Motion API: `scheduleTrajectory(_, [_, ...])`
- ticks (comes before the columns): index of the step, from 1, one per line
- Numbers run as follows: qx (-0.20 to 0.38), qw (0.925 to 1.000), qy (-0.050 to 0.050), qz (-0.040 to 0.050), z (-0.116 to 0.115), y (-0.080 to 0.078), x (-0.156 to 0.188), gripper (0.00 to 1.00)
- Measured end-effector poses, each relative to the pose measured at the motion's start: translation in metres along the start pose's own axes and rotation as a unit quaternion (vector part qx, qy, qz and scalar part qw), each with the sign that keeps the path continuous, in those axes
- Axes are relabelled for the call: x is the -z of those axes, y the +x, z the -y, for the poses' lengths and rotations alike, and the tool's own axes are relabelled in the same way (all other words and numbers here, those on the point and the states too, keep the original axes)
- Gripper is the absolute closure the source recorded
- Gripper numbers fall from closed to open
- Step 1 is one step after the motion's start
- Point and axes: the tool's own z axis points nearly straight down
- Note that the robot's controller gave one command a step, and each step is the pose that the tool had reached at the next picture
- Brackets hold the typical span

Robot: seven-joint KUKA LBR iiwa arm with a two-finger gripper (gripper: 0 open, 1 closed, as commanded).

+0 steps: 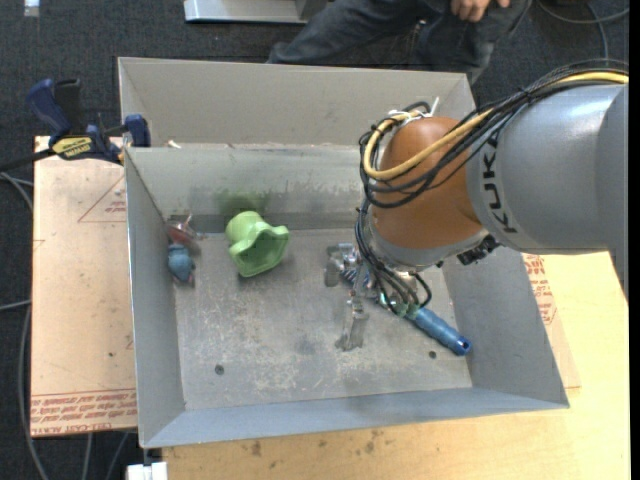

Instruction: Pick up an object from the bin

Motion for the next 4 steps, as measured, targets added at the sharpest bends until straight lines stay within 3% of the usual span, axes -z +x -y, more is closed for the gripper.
scheduleTrajectory(1, [-0.081,0.9967,-0.001,0.0069,-0.009,-0.056,0.041,0.00])
scheduleTrajectory(2, [-0.121,0.9926,0.000,0.0032,-0.005,-0.041,0.037,0.00])
scheduleTrajectory(3, [-0.090,0.9959,-0.002,0.0031,-0.124,-0.051,-0.018,0.00])
scheduleTrajectory(4, [-0.034,0.9994,0.000,-0.0015,-0.116,-0.103,-0.075,0.00])
